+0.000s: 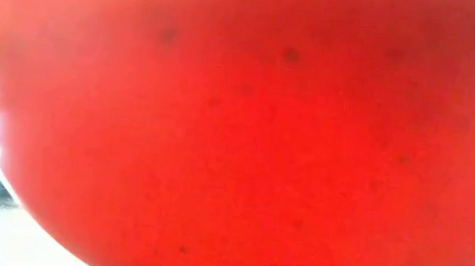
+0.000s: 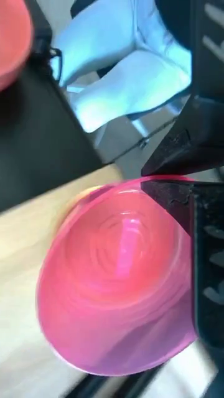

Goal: Place and stack bowls onto a shelf
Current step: Stack the pink bowl on the yellow bowl on the shelf

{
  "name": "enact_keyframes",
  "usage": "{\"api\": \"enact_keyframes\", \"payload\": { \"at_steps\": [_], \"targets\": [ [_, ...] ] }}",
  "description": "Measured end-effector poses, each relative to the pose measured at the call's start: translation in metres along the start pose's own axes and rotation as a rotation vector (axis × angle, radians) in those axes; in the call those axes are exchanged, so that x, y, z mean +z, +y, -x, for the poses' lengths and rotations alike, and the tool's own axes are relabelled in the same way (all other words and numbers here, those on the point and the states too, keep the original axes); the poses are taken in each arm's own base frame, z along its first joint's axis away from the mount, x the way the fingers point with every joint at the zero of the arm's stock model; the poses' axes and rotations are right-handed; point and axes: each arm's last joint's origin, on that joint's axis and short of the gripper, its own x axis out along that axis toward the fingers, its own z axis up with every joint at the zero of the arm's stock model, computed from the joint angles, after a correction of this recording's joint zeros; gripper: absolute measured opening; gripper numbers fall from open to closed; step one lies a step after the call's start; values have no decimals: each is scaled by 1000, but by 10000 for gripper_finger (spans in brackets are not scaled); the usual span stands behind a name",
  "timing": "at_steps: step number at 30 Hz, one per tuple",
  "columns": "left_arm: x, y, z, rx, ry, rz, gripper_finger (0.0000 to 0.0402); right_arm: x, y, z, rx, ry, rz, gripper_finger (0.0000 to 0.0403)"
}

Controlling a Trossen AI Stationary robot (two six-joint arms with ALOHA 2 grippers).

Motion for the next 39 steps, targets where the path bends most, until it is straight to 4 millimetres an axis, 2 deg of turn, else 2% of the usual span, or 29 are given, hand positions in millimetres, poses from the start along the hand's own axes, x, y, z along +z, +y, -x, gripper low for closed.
{"api": "enact_keyframes", "payload": {
  "at_steps": [3, 6, 13, 21, 30, 39],
  "targets": [
    [-20, 0, -3, 4, 11, 65, 0, 0, 0, 0, 0, 1, 2, 221],
    [-30, -1, -15, 48, -3, 89, 0, 0, 0, 0, 0, 0, 7, 221],
    [-30, -7, -43, 125, -42, 26, 0, 0, 0, 0, 0, 0, 2, 221],
    [-31, -13, -64, 177, -63, 1, 0, 0, 0, 0, 0, 0, 2, 221],
    [-29, -15, -68, 184, -65, -10, 2, 0, 0, 0, 0, 0, 2, 221],
    [-23, -17, -67, 189, -62, -37, 62, 0, 0, 0, 0, 0, 2, 221]
  ]
}}
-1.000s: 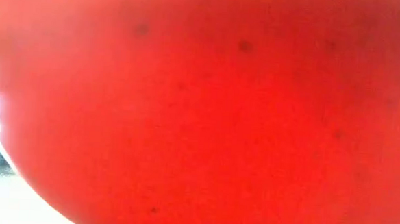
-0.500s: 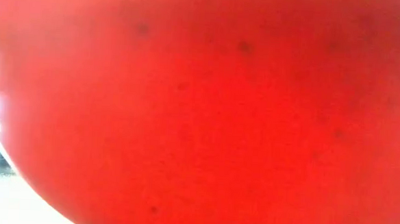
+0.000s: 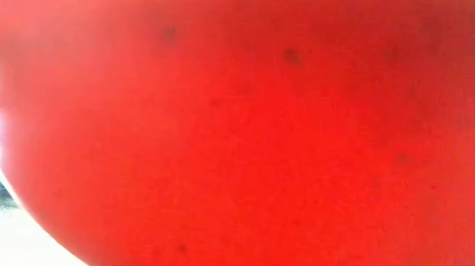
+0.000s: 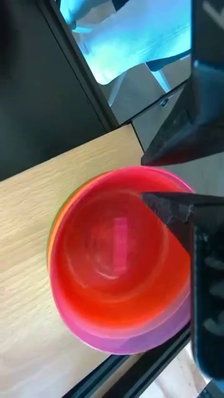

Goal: Place and stack bowls onto a shelf
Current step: Stack the pink bowl on the yellow bowl on the shelf, then put the blue bowl on the shelf

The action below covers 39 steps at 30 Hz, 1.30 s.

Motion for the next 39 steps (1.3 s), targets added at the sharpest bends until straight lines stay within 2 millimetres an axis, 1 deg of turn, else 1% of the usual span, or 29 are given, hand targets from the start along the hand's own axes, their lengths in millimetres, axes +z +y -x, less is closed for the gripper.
{"api": "enact_keyframes", "payload": {
  "at_steps": [3, 6, 9, 13, 17, 20, 24, 28, 31, 33, 36, 39],
  "targets": [
    [1, 2, 3, 10, 19, 0, 85, 0, 0, 0, 0, 1, 3, 221],
    [5, 5, 11, -7, 28, 9, 102, 0, 0, 0, 0, 1, 5, 221],
    [11, 4, 20, -26, 7, -19, 114, 0, -1, 0, -3, 2, 9, 221],
    [34, 4, 34, -30, -167, -25, 118, 0, -5, -1, -18, 7, 11, 221],
    [68, -2, 45, -79, -397, -102, 119, -3, -10, -1, -43, 50, -5, 221],
    [100, -5, 53, -48, -496, -194, 119, -8, -12, 0, -62, 106, -24, 221],
    [151, -6, 58, 53, -554, -328, 119, -15, -15, 2, -118, 174, -52, 221],
    [205, 1, 63, 177, -609, -446, 119, -18, -20, 5, -172, 214, -73, 221],
    [250, 8, 67, 217, -617, -499, 119, -21, -25, 6, -204, 249, -114, 221],
    [281, 13, 68, 218, -629, -532, 119, -22, -29, 6, -222, 268, -130, 221],
    [327, 21, 66, 144, -626, -572, 119, -23, -34, 6, -240, 279, -151, 221],
    [364, 31, 58, 72, -618, -612, 119, -22, -37, 6, -246, 279, -161, 221]
  ]
}}
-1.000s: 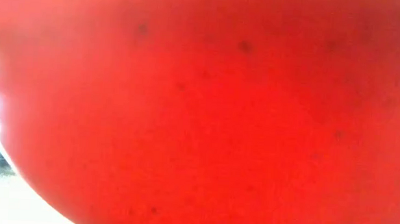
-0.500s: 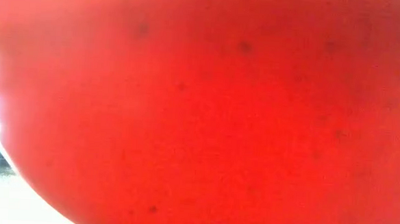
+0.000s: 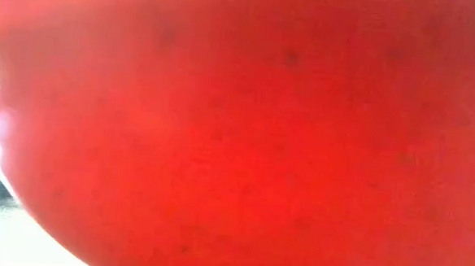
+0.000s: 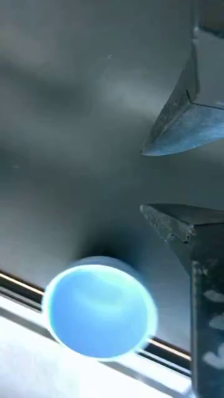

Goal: Place and stack bowls onto a shelf
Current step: Put the blue bowl on the shelf

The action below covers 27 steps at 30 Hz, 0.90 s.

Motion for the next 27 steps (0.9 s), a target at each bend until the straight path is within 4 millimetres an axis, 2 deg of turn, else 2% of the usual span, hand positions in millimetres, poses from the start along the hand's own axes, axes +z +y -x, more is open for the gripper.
{"api": "enact_keyframes", "payload": {
  "at_steps": [7, 11, 21, 27],
  "targets": [
    [-1, 44, -59, 4, 0, 10, 119, -5, -2, -5, -26, 28, 6, 221],
    [-9, 56, -86, -3, -7, 8, 119, -10, -4, -13, -55, 52, 26, 221],
    [-21, 91, -119, 65, 6, 77, 119, -13, -7, -19, -118, 42, 24, 221],
    [-27, 100, -142, 28, 72, 89, 119, -12, -6, -19, -110, 22, 12, 221]
  ]
}}
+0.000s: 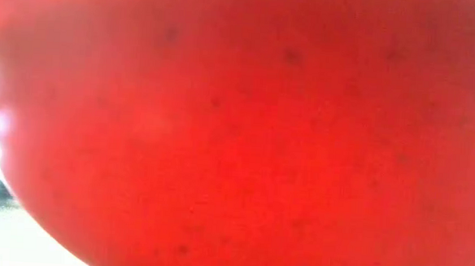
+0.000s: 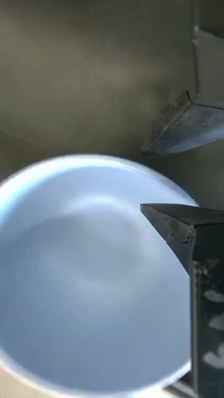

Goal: Place and stack bowls onto a shelf
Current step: Put the blue bowl on the shelf

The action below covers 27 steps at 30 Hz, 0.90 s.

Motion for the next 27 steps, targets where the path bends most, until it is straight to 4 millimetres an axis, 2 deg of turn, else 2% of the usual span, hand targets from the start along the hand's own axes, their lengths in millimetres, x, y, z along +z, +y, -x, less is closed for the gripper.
{"api": "enact_keyframes", "payload": {
  "at_steps": [10, 13, 16, 20, 23, 27],
  "targets": [
    [-1, 0, -25, 34, 14, -31, 113, 2, 1, 0, 8, -19, -7, 221],
    [-1, 0, -25, 32, 11, -51, 80, 2, 1, 0, 9, -21, -8, 221],
    [-1, -1, -24, 9, 11, -52, 20, 2, 1, 0, 10, -22, -8, 221],
    [-1, -1, -24, -29, 12, -44, 4, 2, 1, 0, 10, -22, -8, 221],
    [5, -2, -16, -37, 11, -50, 2, 2, 1, 0, 11, -22, -8, 221],
    [28, -5, 13, -48, -58, -68, 1, 2, 1, 0, 11, -21, -16, 221]
  ]
}}
